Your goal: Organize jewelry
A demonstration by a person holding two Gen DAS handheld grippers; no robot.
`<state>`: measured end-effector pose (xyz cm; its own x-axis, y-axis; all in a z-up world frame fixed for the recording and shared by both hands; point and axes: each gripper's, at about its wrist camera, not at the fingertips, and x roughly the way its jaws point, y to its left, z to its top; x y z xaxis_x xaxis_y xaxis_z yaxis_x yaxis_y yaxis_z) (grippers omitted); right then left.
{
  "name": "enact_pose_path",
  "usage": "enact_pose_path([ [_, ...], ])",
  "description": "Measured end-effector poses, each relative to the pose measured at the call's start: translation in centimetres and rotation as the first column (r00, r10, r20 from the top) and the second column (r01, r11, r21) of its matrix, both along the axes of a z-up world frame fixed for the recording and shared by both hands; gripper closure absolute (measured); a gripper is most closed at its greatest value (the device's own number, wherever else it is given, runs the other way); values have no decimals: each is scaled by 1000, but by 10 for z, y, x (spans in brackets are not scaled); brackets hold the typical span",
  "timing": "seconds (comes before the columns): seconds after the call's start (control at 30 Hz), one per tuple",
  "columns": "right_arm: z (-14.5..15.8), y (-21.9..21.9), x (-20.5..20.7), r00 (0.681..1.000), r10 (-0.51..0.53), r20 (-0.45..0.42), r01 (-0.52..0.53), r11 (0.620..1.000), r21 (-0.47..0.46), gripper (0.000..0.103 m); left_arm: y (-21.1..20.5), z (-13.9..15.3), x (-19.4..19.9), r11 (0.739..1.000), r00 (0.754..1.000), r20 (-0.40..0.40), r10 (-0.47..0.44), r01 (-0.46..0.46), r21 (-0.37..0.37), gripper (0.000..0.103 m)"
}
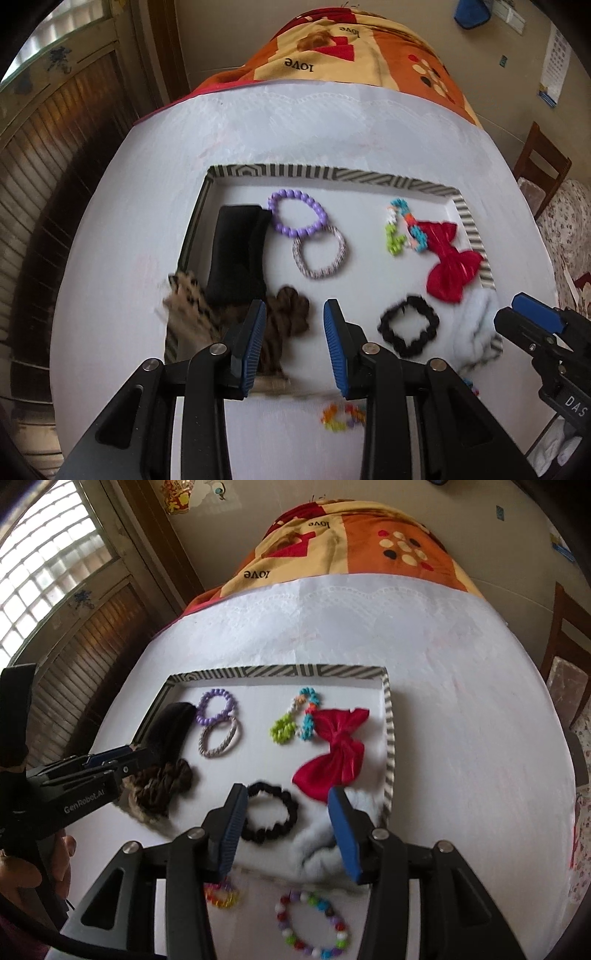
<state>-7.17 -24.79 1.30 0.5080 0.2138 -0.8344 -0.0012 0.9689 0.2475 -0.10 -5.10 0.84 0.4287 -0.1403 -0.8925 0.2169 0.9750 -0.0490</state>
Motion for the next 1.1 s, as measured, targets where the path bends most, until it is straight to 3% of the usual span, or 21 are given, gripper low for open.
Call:
enact_pose_path([
  [0.3, -4, -2, -48, 1000, -11, -19, 10, 1000, -26, 51, 5, -2, -43, 999, 1000, -15, -26, 25, -24, 80],
  [0.7, -15, -14, -95, 997, -53, -51, 51, 998, -37, 50, 8, -2, -82, 997, 997, 32, -66, 65, 47, 80],
  [1.1, -42, -18, -112, 992, -72, -108, 65, 995, -71, 48, 28, -20, -98, 997, 996, -59, -73, 72, -31, 80],
])
